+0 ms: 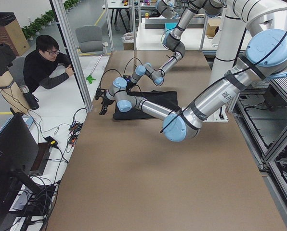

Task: Fold clothes
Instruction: 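Drag the far corner outward with the right gripper to square the shirt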

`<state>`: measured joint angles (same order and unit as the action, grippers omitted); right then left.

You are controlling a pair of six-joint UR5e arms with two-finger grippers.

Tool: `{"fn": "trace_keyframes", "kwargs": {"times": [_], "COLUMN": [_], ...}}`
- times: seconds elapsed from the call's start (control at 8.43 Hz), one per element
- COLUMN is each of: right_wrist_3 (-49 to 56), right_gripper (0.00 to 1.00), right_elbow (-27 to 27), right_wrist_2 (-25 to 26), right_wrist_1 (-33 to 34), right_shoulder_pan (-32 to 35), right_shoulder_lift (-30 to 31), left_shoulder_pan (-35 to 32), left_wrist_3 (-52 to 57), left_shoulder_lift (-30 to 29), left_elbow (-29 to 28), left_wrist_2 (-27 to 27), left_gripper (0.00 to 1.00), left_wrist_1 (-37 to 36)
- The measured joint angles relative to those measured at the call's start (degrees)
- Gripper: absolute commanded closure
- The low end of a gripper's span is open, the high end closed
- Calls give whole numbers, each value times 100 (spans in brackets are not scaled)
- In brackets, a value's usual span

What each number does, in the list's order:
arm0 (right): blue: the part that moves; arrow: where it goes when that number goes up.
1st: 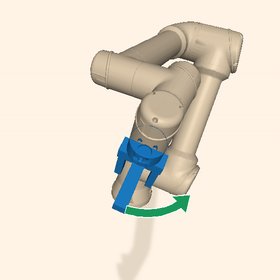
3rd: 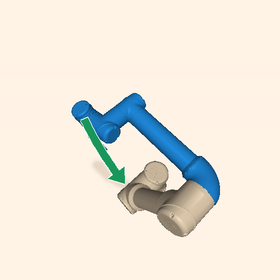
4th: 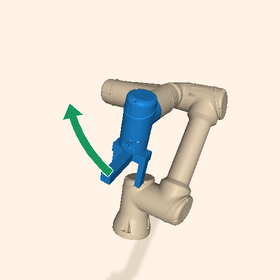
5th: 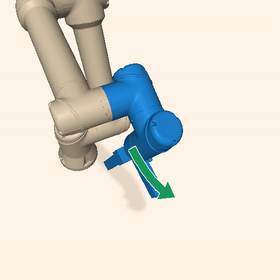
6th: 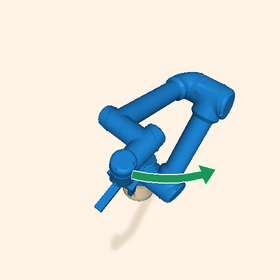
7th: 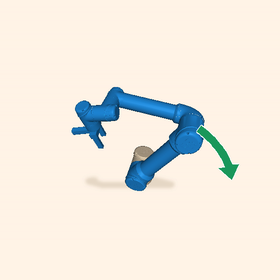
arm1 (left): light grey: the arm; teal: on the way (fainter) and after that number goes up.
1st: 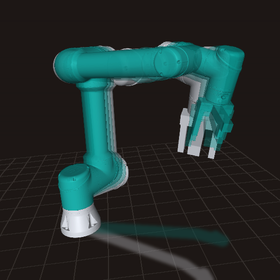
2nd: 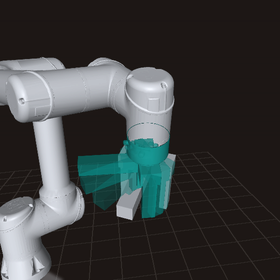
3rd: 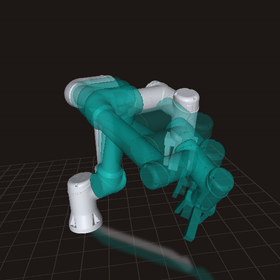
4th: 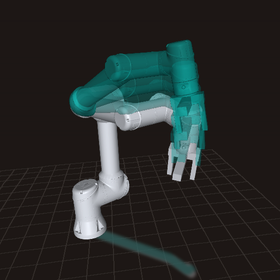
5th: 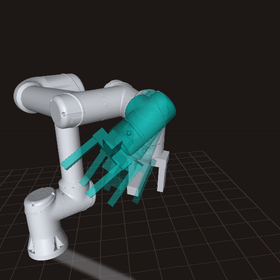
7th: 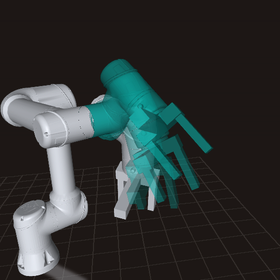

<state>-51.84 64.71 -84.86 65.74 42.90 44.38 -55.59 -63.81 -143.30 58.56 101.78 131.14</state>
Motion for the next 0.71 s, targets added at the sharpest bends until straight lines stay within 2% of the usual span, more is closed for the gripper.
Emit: {"fn": "trace_keyframes", "kwargs": {"times": [0.12,0.47,0.71], "right_wrist_3": [28,-229,-841], "right_gripper": [6,6,6], "right_elbow": [37,480,748], "right_wrist_2": [-205,-1329,-1539], "right_wrist_1": [-68,-94,-67], "right_shoulder_pan": [84,417,379], "right_shoulder_lift": [32,74,222], "left_shoulder_pan": [-6,-26,-43], "left_wrist_3": [0,-6,-8], "left_shoulder_lift": [-2,-4,1], "left_elbow": [-5,-3,3], "left_wrist_2": [0,3,8], "left_gripper": [6,6,6], "left_wrist_1": [-1,-1,-1]}}
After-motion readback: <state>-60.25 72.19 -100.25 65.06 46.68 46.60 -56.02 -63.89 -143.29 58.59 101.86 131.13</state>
